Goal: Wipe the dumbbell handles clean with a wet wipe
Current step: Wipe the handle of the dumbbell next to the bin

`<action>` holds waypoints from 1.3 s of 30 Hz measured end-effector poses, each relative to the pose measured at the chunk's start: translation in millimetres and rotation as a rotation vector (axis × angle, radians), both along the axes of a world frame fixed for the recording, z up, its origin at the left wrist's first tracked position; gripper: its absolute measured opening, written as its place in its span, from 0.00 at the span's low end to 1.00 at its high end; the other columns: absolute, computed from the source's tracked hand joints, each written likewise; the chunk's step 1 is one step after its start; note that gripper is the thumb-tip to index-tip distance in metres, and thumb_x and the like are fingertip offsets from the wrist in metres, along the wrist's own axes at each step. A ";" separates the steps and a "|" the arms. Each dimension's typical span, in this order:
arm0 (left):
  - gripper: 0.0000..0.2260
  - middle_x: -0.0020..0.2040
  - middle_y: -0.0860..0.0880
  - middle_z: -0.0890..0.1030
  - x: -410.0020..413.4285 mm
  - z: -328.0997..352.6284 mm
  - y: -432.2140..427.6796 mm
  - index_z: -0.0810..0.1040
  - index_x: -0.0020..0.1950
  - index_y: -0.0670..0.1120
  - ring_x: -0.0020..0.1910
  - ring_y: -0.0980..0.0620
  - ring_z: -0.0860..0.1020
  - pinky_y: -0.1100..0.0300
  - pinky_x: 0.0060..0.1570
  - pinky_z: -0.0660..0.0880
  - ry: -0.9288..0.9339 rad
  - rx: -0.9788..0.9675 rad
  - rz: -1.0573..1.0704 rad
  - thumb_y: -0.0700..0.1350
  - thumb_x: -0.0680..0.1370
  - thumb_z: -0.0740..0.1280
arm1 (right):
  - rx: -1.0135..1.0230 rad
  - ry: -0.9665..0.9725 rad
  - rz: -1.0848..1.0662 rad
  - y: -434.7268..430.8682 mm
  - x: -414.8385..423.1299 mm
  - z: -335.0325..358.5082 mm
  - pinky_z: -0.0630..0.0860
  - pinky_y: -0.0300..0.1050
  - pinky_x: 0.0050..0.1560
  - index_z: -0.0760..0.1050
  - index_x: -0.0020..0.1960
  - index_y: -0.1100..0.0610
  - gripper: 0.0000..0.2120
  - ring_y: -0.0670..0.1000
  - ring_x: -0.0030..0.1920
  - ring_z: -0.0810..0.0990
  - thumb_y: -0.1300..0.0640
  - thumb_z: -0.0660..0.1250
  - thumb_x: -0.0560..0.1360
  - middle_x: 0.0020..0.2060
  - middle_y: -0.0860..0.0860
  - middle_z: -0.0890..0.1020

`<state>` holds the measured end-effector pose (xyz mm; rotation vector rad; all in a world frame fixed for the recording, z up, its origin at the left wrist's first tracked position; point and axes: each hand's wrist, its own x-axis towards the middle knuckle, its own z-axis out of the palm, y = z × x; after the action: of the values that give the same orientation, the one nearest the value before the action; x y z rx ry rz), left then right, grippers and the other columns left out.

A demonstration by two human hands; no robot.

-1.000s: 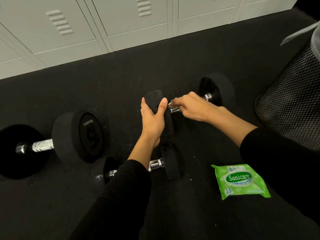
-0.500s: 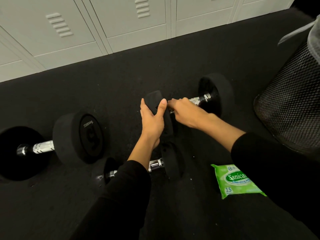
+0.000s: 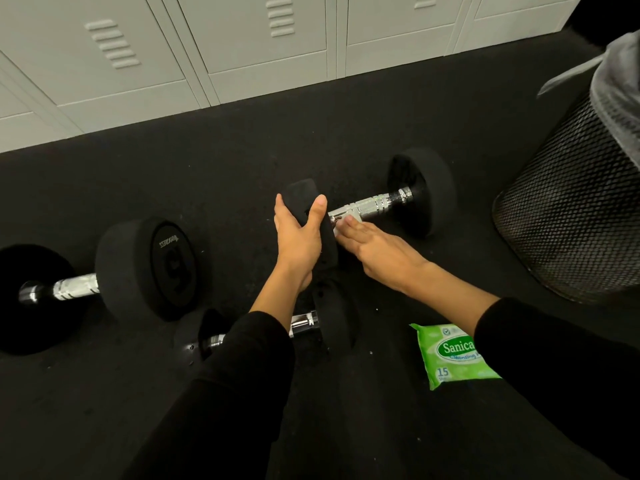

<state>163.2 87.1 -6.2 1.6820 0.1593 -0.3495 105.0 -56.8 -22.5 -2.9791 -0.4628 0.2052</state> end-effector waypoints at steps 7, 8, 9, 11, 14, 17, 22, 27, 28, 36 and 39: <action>0.44 0.72 0.48 0.62 2.9 17.3 0.9 0.52 0.77 0.53 0.68 0.47 0.68 0.47 0.64 0.72 0.062 0.096 -0.005 0.63 0.68 0.70 | 0.620 0.116 -0.526 7.5 -11.1 -7.1 0.68 0.38 0.61 0.73 0.68 0.56 0.20 0.50 0.60 0.76 0.66 0.58 0.78 0.63 0.56 0.78; 0.41 0.71 0.47 0.62 6.8 20.4 0.0 0.53 0.77 0.50 0.66 0.46 0.70 0.48 0.63 0.73 0.060 0.160 -0.008 0.59 0.71 0.70 | 0.761 0.126 -0.710 9.1 -11.3 -14.0 0.69 0.36 0.59 0.75 0.65 0.56 0.19 0.49 0.58 0.77 0.65 0.59 0.77 0.60 0.54 0.80; 0.38 0.71 0.45 0.62 10.0 25.1 -2.8 0.52 0.77 0.48 0.65 0.44 0.70 0.47 0.62 0.73 0.055 0.237 -0.023 0.56 0.74 0.68 | 0.923 0.149 -0.898 10.2 -9.8 -21.5 0.71 0.36 0.57 0.77 0.63 0.56 0.18 0.50 0.58 0.78 0.65 0.60 0.76 0.59 0.53 0.80; 0.35 0.72 0.41 0.58 10.0 35.3 -10.3 0.46 0.78 0.51 0.65 0.40 0.68 0.45 0.63 0.70 0.008 0.355 -0.088 0.51 0.78 0.63 | 1.294 0.249 -1.205 12.8 -4.9 -30.2 0.77 0.45 0.53 0.79 0.59 0.58 0.16 0.54 0.55 0.80 0.66 0.60 0.75 0.57 0.57 0.81; 0.28 0.74 0.38 0.49 1.5 43.8 -18.3 0.44 0.78 0.58 0.67 0.36 0.62 0.51 0.62 0.64 -0.058 0.467 -0.199 0.49 0.81 0.55 | 1.686 0.317 -1.383 13.6 3.4 -26.6 0.79 0.48 0.47 0.77 0.57 0.66 0.14 0.59 0.53 0.80 0.70 0.58 0.74 0.54 0.62 0.80; 0.24 0.75 0.40 0.44 0.4 42.1 -13.7 0.49 0.78 0.59 0.70 0.36 0.57 0.52 0.57 0.61 -0.048 0.489 -0.235 0.51 0.82 0.51 | 1.943 0.274 -1.414 17.9 11.2 -20.3 0.79 0.54 0.54 0.71 0.59 0.71 0.20 0.62 0.57 0.78 0.72 0.54 0.69 0.58 0.65 0.77; 0.23 0.75 0.41 0.45 -0.7 40.7 -12.7 0.51 0.77 0.59 0.70 0.37 0.56 0.53 0.60 0.60 -0.076 0.482 -0.213 0.52 0.83 0.51 | 2.139 0.270 -1.338 33.2 32.0 -7.0 0.80 0.49 0.42 0.70 0.59 0.74 0.31 0.62 0.50 0.80 0.71 0.50 0.57 0.54 0.66 0.78; 0.22 0.75 0.40 0.46 -0.1 41.3 -11.2 0.52 0.77 0.59 0.70 0.38 0.56 0.53 0.60 0.60 -0.086 0.463 -0.218 0.52 0.83 0.51 | 2.174 0.214 -1.429 41.2 40.9 -5.7 0.79 0.45 0.34 0.71 0.60 0.71 0.35 0.61 0.45 0.79 0.72 0.49 0.54 0.51 0.64 0.77; 0.22 0.75 0.40 0.46 0.3 41.8 -10.8 0.52 0.77 0.59 0.70 0.38 0.56 0.51 0.62 0.61 -0.087 0.462 -0.219 0.53 0.83 0.51 | 2.167 0.221 -1.439 41.4 41.9 -4.0 0.78 0.46 0.34 0.70 0.62 0.71 0.36 0.61 0.46 0.79 0.73 0.49 0.54 0.51 0.64 0.77; 0.23 0.76 0.41 0.44 3.0 44.3 -5.4 0.49 0.78 0.60 0.73 0.39 0.55 0.47 0.69 0.58 -0.072 0.455 -0.264 0.54 0.83 0.50 | 2.091 0.331 -1.431 35.2 30.2 5.5 0.77 0.51 0.43 0.70 0.61 0.72 0.31 0.63 0.51 0.78 0.74 0.47 0.60 0.60 0.69 0.74; 0.23 0.76 0.41 0.44 1.2 44.1 -5.2 0.49 0.78 0.59 0.74 0.40 0.54 0.47 0.69 0.57 -0.079 0.448 -0.265 0.54 0.83 0.50 | 2.086 0.325 -1.456 37.1 36.2 8.9 0.77 0.51 0.40 0.71 0.61 0.72 0.32 0.64 0.52 0.78 0.74 0.47 0.59 0.57 0.68 0.76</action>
<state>164.3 81.8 37.9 2.1645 -0.0506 -0.4692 141.2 -19.7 -13.6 -0.6521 0.9438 -0.0277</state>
